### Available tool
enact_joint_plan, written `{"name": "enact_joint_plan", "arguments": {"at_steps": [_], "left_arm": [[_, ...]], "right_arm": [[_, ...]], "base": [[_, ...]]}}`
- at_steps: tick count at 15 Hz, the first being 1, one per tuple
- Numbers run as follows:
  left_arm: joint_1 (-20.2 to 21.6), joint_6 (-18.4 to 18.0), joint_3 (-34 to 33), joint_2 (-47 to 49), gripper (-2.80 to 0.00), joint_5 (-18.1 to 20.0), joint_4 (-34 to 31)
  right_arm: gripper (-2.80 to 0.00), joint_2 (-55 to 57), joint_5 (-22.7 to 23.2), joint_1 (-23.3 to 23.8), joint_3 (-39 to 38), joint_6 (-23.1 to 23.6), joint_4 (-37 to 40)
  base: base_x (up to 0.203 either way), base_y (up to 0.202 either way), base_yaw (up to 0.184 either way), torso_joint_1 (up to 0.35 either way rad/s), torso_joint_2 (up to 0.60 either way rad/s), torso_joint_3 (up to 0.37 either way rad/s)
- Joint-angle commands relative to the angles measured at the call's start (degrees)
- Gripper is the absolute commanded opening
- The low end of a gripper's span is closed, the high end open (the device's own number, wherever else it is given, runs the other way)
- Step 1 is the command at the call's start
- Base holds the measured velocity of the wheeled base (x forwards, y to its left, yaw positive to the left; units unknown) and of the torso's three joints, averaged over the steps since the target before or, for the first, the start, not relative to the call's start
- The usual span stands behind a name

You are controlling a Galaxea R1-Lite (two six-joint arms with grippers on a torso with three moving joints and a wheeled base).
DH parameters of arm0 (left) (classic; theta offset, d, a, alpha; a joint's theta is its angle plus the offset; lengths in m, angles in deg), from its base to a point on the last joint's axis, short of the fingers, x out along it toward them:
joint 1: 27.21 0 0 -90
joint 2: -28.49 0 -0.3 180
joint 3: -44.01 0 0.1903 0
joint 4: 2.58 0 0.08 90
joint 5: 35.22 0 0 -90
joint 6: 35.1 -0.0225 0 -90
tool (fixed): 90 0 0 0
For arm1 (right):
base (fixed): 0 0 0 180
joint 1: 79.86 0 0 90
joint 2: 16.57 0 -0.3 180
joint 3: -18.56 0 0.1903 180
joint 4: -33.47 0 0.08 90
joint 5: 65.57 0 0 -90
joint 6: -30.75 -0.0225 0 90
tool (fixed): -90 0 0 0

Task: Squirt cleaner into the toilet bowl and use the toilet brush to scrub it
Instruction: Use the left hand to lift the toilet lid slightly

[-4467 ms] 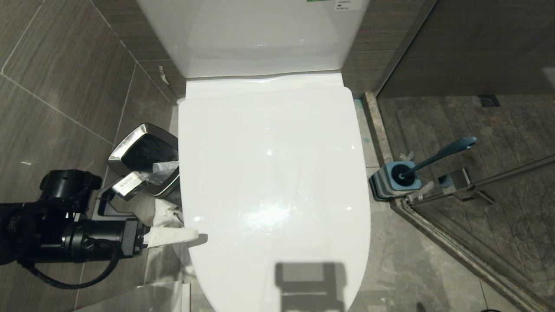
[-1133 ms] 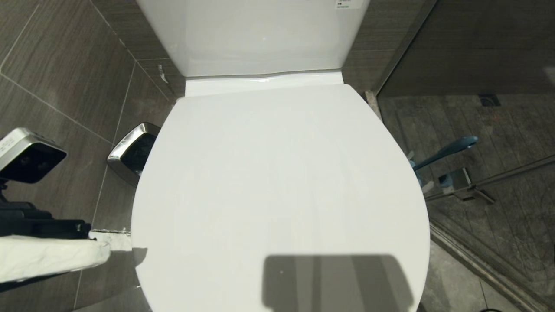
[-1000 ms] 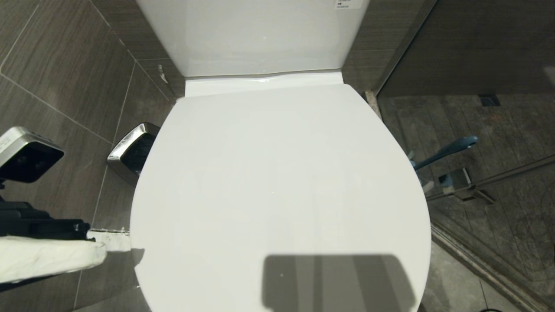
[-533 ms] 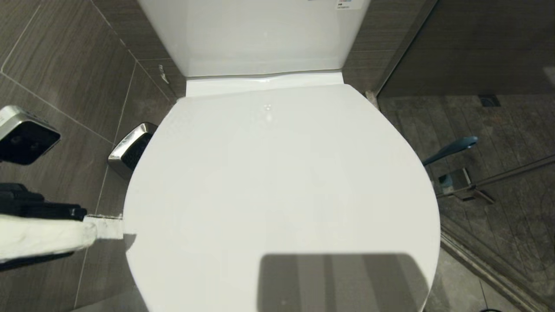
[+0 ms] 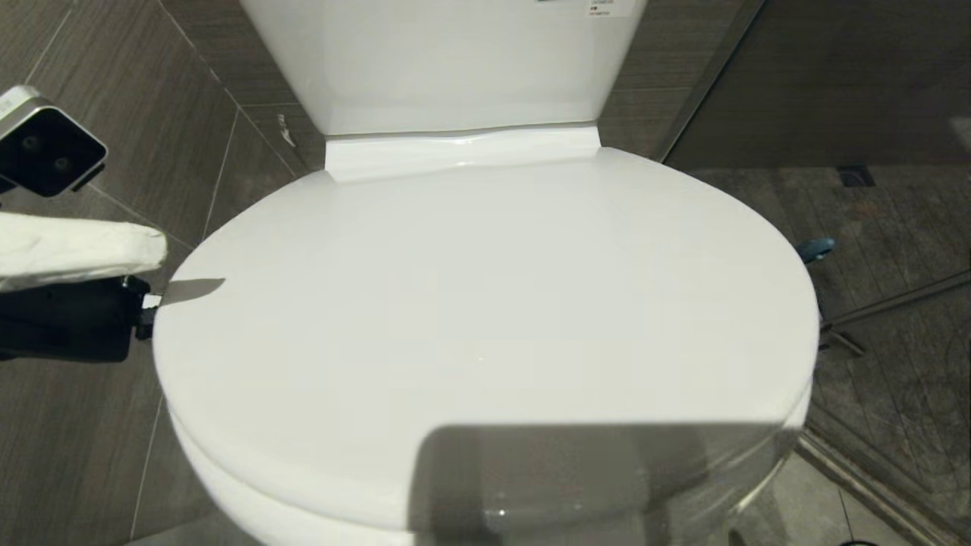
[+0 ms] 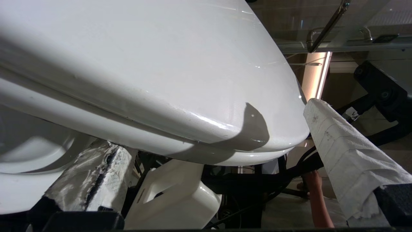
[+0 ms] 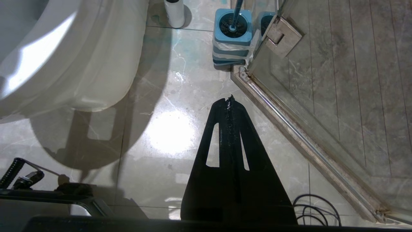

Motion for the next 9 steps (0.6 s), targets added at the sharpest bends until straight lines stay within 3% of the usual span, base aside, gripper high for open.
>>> {"name": "enact_joint_plan", "arguments": {"at_steps": [1,3,4,7,9], "left_arm": [[0.3,0.4,1.2,0.8,0.0,0.2,-0.1],[1.2,1.3,4.5,1.3,0.0,0.3,-0.3],[1.5,3.6,6.7,1.7,0.0,0.3,-0.2],[1.6,15.1,14.2,2.8,0.0,0.4,-0.1],[1.9,19.5,17.3,3.6,0.0,0.4,0.9]], "right_arm": [[-2.8,0.0,0.0,0.0,0.0,0.0,0.0],[-2.8,0.0,0.0,0.0,0.0,0.0,0.0],[-2.8,0.0,0.0,0.0,0.0,0.0,0.0],[-2.8,0.0,0.0,0.0,0.0,0.0,0.0],[-2.8,0.0,0.0,0.0,0.0,0.0,0.0]], "base": [[0.0,0.0,0.0,0.0,0.0,0.0],[0.0,0.0,0.0,0.0,0.0,0.0],[0.0,0.0,0.0,0.0,0.0,0.0],[0.0,0.0,0.0,0.0,0.0,0.0],[0.0,0.0,0.0,0.0,0.0,0.0]]}}
